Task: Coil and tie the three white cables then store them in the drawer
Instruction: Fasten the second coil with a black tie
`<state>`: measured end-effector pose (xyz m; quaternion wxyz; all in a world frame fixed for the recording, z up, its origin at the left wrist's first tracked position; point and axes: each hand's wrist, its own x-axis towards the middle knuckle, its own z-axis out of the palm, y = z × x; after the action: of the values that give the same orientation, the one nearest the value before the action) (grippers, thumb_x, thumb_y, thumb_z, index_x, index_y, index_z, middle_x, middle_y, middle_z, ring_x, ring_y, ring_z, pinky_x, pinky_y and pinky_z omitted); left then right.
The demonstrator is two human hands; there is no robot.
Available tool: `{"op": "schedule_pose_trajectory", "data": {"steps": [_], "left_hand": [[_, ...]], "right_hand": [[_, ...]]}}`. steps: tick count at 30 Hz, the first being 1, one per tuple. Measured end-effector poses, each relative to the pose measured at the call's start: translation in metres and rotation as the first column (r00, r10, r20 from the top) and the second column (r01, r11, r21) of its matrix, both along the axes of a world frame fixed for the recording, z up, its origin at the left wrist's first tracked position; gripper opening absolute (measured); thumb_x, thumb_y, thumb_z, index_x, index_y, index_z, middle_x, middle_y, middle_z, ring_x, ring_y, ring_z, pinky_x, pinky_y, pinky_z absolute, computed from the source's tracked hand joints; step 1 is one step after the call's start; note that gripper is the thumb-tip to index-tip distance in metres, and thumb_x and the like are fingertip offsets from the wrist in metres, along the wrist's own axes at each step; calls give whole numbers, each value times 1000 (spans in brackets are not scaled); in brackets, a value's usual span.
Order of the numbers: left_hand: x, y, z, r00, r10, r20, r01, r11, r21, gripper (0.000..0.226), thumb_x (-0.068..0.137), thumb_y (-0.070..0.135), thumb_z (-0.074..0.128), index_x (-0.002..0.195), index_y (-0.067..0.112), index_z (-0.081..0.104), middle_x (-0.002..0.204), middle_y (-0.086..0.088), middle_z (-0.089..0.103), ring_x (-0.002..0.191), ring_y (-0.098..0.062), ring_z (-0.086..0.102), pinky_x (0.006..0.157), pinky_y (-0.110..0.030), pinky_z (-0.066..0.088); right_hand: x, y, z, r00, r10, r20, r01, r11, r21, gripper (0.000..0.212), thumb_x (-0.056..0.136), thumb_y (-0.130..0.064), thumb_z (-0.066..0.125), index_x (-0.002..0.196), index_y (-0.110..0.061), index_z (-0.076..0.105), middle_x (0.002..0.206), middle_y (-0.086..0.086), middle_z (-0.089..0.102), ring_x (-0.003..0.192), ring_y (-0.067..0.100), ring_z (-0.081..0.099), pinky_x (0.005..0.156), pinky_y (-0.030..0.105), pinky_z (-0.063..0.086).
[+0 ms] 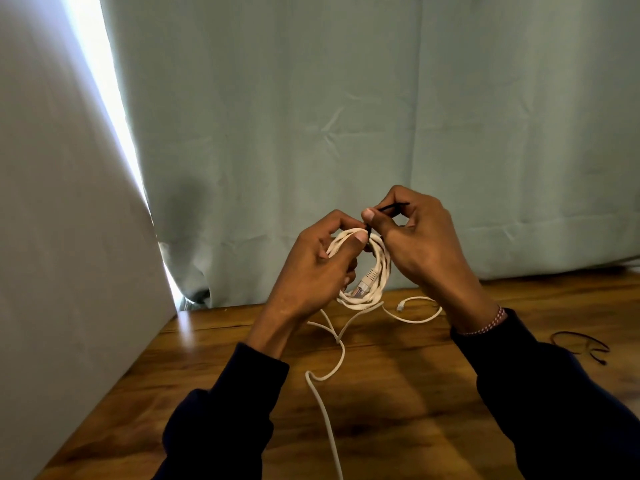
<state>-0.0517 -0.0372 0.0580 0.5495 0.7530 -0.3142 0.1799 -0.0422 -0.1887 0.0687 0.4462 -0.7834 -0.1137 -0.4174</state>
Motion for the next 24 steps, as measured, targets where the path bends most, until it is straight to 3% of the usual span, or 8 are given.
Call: {"op": "schedule_pose_trajectory", "data": {"steps": [6,11,18,21,24], "left_hand": [[7,1,-4,989,132,67,-134,991,13,16,100,29,57,112,20,65,85,6,63,66,-11,61,59,-18,48],[7,-5,-7,959,264,108,-261,965,-40,19,98,32,60,113,21,64,98,6,67,84,-12,66,67,-16,52],[7,-6,-9,915,348,203,-333,937,-105,21,98,27,60,114,14,65,102,0,69,87,-11,67,67,-8,50],[8,-4,-6,914,372,162,-357,927,-114,23,99,30,59,116,16,64,104,2,68,89,-10,66,69,-7,51],[8,-3,-3,926,371,64,-363,925,-108,28,99,36,55,120,18,59,104,-1,68,89,-16,67,70,-16,54]], "right_hand": [[-5,4,2,994,-61,91,67,995,-69,16,93,-35,67,94,-20,70,85,-9,71,81,6,66,71,28,56],[-12,8,3,991,-31,129,49,988,-145,14,94,-33,67,92,-19,69,79,-14,64,75,-1,62,61,7,46],[-17,10,3,979,34,200,4,983,-183,13,94,-28,69,94,-14,71,80,-5,69,74,1,64,67,4,48],[-15,7,4,971,60,230,-7,974,-226,15,95,-27,68,96,-12,73,84,-1,72,77,6,66,69,5,49],[-14,7,5,965,64,255,11,959,-284,16,95,-25,68,98,-10,74,89,4,73,79,9,66,71,5,49]]}}
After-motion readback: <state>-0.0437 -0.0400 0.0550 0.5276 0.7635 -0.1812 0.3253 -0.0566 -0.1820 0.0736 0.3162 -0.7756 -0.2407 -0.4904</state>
